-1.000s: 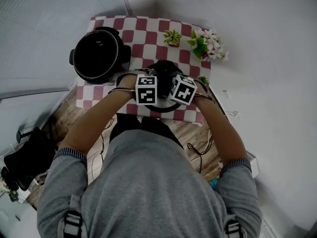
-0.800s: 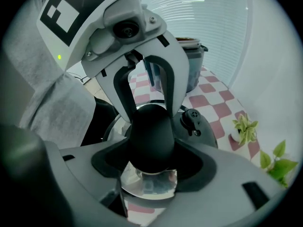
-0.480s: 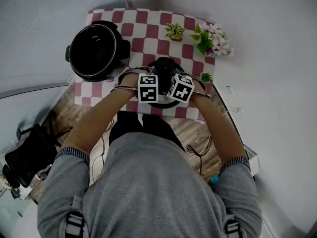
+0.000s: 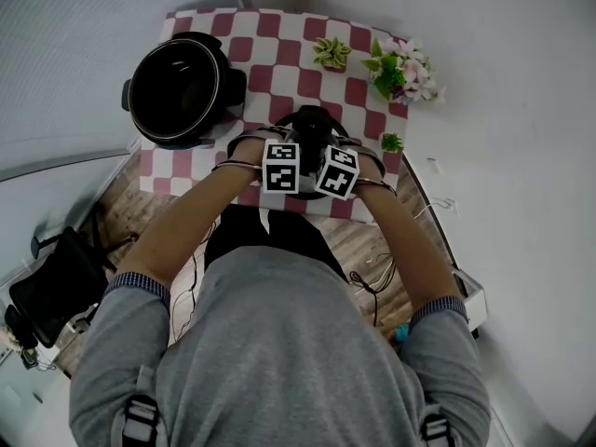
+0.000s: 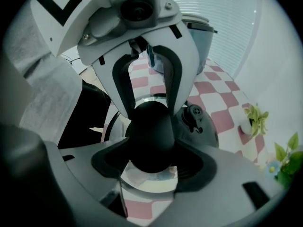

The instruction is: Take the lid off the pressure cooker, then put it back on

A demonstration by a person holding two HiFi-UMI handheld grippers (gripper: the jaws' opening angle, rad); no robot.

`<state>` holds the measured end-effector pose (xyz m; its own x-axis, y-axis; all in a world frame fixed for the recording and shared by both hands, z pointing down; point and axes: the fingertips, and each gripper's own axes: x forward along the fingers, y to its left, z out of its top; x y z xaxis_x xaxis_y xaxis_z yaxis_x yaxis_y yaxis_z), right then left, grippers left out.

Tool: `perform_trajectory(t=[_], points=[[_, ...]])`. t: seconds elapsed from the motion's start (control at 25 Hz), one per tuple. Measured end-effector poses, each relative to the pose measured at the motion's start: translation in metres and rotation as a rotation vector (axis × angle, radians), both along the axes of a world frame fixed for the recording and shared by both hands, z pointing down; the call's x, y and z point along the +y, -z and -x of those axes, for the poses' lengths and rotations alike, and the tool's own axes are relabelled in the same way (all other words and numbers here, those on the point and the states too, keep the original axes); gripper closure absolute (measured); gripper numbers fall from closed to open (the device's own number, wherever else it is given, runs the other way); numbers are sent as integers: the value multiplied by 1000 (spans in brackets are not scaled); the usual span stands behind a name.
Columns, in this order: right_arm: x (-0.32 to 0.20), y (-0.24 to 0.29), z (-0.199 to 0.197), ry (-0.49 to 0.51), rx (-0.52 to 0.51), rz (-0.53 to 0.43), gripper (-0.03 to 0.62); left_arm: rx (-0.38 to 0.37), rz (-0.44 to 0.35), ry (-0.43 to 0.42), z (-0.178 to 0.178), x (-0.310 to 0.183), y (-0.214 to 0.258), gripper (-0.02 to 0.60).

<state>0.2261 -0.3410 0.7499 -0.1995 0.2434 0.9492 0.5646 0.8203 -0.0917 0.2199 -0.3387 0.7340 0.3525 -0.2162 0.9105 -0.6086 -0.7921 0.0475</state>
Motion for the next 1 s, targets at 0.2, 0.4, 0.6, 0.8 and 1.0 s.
perform_trajectory(t=[0.2,0.4,0.6,0.8,1.0], points=[[0,-4,-4,-15,2,-5,296,11,-7,18,-3,0,-1,307],[1,4,-3,-46,20,17,252,60,-22,123,5,0,1,285],[2,33,-3,-90,-59,43,247,150,-58,291,18,5,19,279],[4,76,1,-168,-167,73,247,223,-138,407,23,12,55,279],[6,132,9,-253,-314,114,247,321,-290,563,39,16,105,279]])
